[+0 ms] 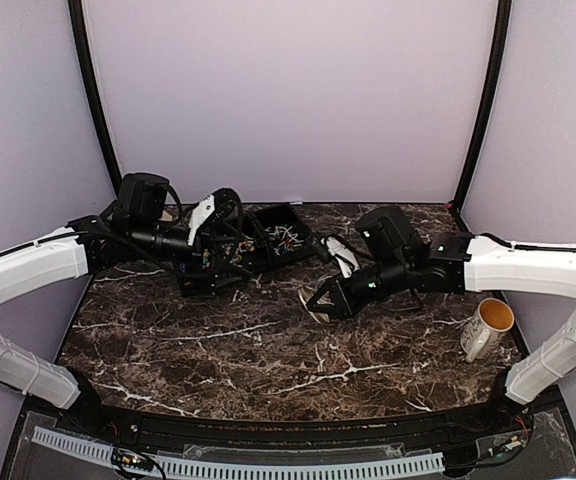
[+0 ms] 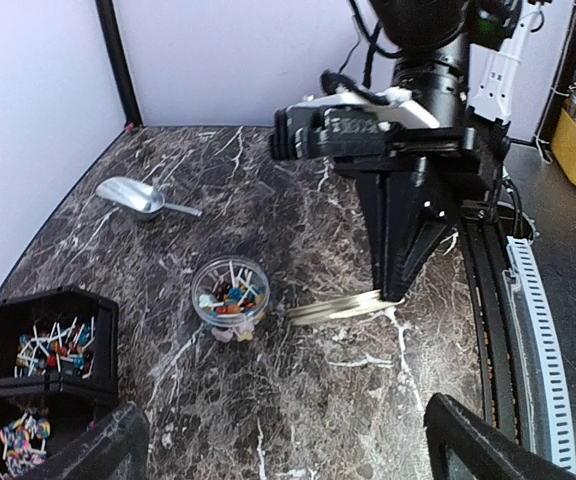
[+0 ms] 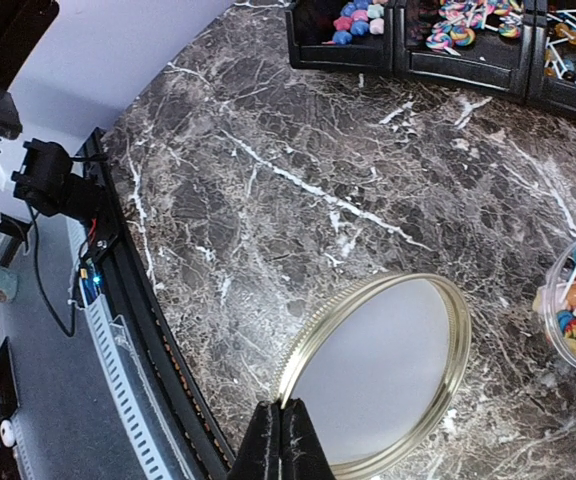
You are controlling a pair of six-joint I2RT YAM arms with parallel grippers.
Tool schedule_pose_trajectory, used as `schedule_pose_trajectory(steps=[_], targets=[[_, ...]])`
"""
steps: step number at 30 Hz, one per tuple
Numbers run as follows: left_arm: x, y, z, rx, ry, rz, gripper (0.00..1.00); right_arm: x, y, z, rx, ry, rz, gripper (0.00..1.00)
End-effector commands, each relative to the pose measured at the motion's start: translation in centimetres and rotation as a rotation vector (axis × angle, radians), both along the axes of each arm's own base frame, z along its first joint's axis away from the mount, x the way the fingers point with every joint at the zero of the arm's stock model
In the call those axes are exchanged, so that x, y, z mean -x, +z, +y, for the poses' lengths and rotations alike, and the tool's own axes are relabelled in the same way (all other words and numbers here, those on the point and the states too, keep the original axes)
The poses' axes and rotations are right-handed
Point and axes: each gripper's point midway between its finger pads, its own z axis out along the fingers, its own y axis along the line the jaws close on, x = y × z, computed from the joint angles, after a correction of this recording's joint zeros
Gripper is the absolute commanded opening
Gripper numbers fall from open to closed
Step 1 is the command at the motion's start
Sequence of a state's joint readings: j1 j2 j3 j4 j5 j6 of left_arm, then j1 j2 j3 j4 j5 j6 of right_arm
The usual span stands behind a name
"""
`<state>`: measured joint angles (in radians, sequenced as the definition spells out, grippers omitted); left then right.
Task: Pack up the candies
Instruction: Pick up the bottle lid from the center of the board, then put down the bottle lid at the center of the board.
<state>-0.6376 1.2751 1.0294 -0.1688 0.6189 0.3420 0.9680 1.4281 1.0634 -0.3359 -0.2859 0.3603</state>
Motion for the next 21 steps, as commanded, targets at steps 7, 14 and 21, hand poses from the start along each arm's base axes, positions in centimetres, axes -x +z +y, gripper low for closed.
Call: schedule_pose_trajectory(steps=[7, 14, 21], targets=[[-0.1, 1.5, -2.3, 0.132, -0.120, -0.040, 0.97, -0.4, 1.9, 2.4, -0.301, 0.074, 0.122, 0.02], [-1.9, 1.9, -1.2, 0.225, 0.078, 0.014, 0.97, -0.8, -0.7, 5.0, -0.372, 0.107, 0.300, 0.02], [-2.1, 0.6, 0.3, 0.181, 0.206, 0.076, 0.96, -0.5, -2.7, 7.7, -0.420, 0.202, 0.479, 0.02]])
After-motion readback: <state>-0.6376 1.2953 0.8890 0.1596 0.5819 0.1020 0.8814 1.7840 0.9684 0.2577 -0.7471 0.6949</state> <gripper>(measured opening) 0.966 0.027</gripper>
